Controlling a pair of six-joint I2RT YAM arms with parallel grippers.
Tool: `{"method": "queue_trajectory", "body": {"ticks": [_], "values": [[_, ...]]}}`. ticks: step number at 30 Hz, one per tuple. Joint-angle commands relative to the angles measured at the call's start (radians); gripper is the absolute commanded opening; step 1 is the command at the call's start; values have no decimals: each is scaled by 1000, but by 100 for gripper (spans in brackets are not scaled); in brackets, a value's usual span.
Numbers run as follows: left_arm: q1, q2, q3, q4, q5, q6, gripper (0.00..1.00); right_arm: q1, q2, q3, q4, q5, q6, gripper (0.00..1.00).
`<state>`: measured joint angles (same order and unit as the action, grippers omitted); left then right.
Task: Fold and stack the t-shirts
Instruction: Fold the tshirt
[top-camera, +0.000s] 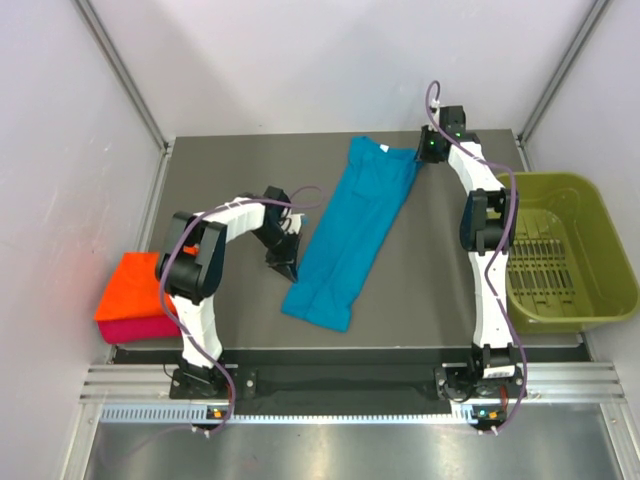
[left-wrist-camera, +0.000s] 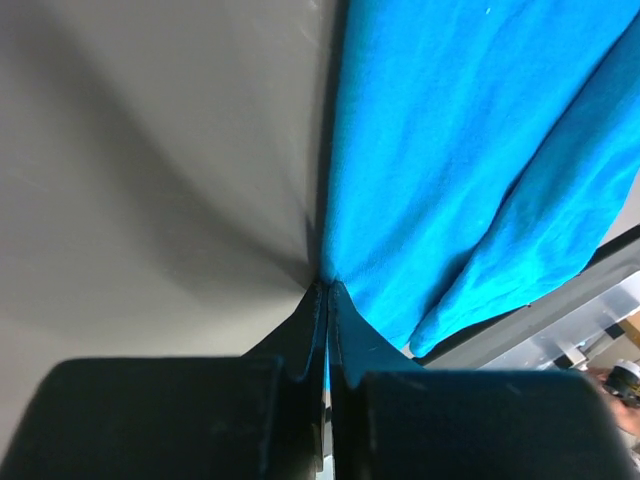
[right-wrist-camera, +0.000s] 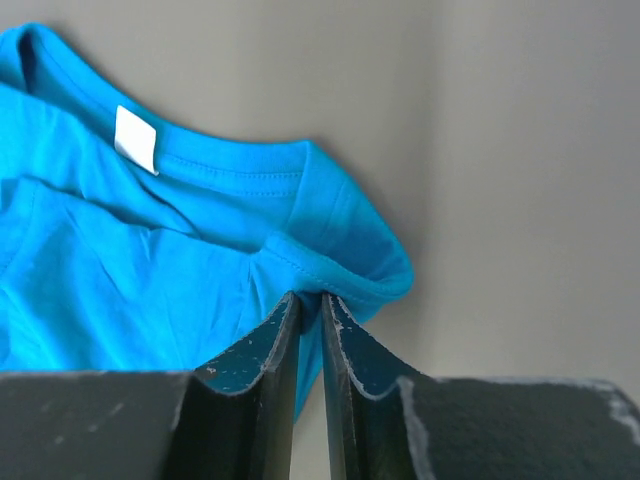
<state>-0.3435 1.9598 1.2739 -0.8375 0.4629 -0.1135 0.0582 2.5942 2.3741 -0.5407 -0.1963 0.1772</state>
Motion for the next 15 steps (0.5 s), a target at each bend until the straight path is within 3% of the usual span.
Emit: {"method": "queue_trajectory", "body": {"ticks": [1,6,11,12,13,14,15], "values": [[-31,-67,-36,-3,-6,2,0,-1,15,62,50,-29,30,15],[-83,-119,-79,6,-12,-2,0,-1,0,12,21,-37,19,15],[-103,-142,-67,2,-32,-5,1,-8,-146,-145,-18,-51,-61,32],[-103,-160,-56,0,-70,-6,25,-8,-179,-186,-12,-51,-68,35],[-101,-170,-42,-6,-155,-6,40,-9,-240,-194,-4,-61,-82,42],[-100,-200,-4,-14,-194,-3,50,-6,-265,-196,1,-72,-87,45],[-97,-219,14,-18,-213,6,50,-5,-287,-193,4,-80,-88,48]]}}
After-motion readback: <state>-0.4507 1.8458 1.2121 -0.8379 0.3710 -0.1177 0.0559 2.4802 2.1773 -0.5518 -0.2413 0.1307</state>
